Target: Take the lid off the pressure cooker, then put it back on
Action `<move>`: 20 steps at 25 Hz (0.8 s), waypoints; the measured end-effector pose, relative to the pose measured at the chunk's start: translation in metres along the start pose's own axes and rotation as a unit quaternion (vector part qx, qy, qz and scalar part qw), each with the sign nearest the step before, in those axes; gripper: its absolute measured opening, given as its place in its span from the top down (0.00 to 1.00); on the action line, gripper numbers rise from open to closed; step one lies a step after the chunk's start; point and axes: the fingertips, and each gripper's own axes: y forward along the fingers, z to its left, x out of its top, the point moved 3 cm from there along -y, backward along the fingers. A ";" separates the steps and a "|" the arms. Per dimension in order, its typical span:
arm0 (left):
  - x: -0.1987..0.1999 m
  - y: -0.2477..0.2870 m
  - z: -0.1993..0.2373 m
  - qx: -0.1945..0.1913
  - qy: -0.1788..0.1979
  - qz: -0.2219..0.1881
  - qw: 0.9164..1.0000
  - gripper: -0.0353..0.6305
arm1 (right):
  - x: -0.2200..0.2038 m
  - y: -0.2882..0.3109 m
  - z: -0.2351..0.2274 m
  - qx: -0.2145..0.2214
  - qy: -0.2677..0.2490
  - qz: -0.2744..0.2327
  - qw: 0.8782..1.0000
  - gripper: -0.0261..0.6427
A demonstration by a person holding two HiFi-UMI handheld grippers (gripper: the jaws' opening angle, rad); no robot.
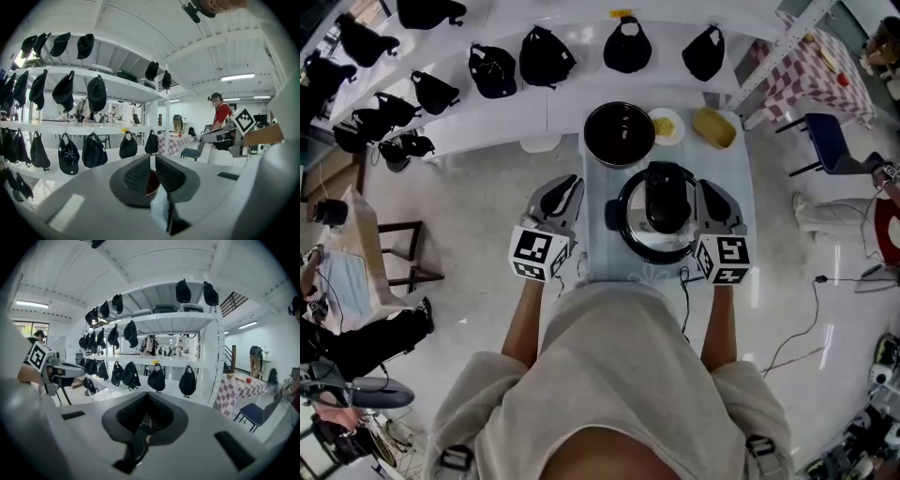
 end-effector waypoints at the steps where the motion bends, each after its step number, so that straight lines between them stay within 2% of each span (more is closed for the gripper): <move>1: 0.000 0.000 0.000 0.004 -0.003 -0.001 1.000 0.90 | 0.001 -0.004 0.000 -0.004 0.002 -0.005 1.000 0.96; 6: -0.007 0.001 -0.002 0.012 -0.005 0.005 1.000 0.92 | -0.005 -0.010 -0.004 -0.016 0.015 -0.004 1.000 0.96; 20: -0.011 -0.001 -0.003 0.019 0.001 0.010 1.000 0.92 | -0.010 -0.008 0.000 -0.013 0.012 0.004 1.000 0.96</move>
